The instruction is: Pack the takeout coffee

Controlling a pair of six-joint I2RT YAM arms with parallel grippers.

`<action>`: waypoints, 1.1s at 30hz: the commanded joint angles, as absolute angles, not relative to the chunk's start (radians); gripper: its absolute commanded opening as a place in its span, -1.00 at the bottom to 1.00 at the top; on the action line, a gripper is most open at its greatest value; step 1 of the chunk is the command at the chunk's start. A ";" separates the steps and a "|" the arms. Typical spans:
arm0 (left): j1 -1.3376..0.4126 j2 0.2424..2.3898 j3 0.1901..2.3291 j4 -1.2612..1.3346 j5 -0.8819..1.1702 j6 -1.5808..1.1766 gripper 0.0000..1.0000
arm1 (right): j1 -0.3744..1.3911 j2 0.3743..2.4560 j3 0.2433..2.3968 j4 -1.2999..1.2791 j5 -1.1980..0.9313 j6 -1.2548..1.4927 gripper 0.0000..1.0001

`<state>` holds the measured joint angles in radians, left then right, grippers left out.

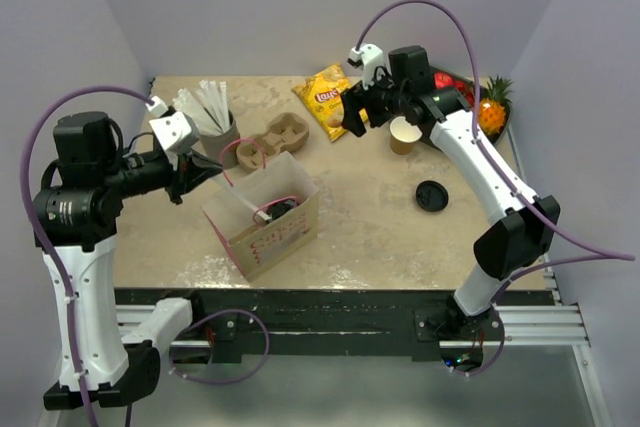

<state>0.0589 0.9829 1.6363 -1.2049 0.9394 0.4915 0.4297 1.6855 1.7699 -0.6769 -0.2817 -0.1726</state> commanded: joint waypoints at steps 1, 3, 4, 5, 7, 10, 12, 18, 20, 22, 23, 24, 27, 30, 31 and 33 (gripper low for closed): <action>0.064 1.029 1.671 -1.316 0.924 0.618 -1.00 | 0.423 1.643 1.764 -0.672 -0.316 -0.153 0.62; 0.057 1.029 1.658 -1.316 0.907 0.636 -0.64 | 0.423 1.654 1.773 -0.670 -0.321 -0.147 0.63; 0.054 1.034 1.669 -1.313 0.917 0.647 -0.42 | 0.423 1.657 1.790 -0.670 -0.324 -0.138 0.63; 0.054 1.043 1.719 -1.298 0.937 0.626 -0.24 | 0.425 1.663 1.801 -0.672 -0.330 -0.135 0.64; 0.054 1.080 1.778 -1.173 0.994 0.528 0.09 | 0.423 1.684 1.836 -0.680 -0.336 -0.132 0.64; 0.054 1.120 1.783 -0.910 1.071 0.294 0.19 | 0.423 1.716 1.885 -0.692 -0.341 -0.140 0.65; 0.054 1.140 1.708 -0.762 1.089 0.109 0.20 | 0.423 1.727 1.904 -0.698 -0.337 -0.146 0.65; 0.052 1.164 1.652 -0.477 0.869 0.026 0.32 | 0.425 1.710 1.928 -0.727 -0.337 -0.184 0.78; 0.054 1.160 1.651 -0.442 0.693 0.040 0.36 | 0.425 1.710 1.960 -0.755 -0.284 -0.157 0.86; 0.055 1.155 1.657 -0.413 0.583 0.044 0.43 | 0.425 1.720 2.021 -0.813 -0.168 -0.105 0.91; 0.054 1.160 1.663 -0.410 0.461 0.048 0.46 | 0.425 1.724 2.040 -0.831 -0.128 -0.098 0.94; 0.054 1.173 1.670 -0.405 0.404 0.041 0.52 | 0.423 1.721 2.064 -0.839 -0.088 -0.091 0.98; 0.054 1.207 1.703 -0.405 0.205 0.044 0.84 | 0.426 1.701 2.089 -0.793 0.043 -0.054 0.98; 0.061 1.235 1.700 -0.397 0.048 0.049 0.99 | 0.423 1.698 2.118 -0.758 0.115 -0.032 0.98; 0.064 1.242 1.698 -0.399 0.029 0.058 0.99 | 0.425 1.691 2.114 -0.746 0.127 -0.012 0.98; 0.066 1.256 1.690 -0.399 0.003 0.058 0.99 | 0.425 1.686 2.120 -0.721 0.179 -0.008 0.98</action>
<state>0.0578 1.2198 1.6752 -0.4469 0.2150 0.0620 0.4297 1.7317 2.0766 -0.7879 0.0231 -0.0666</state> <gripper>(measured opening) 0.991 0.987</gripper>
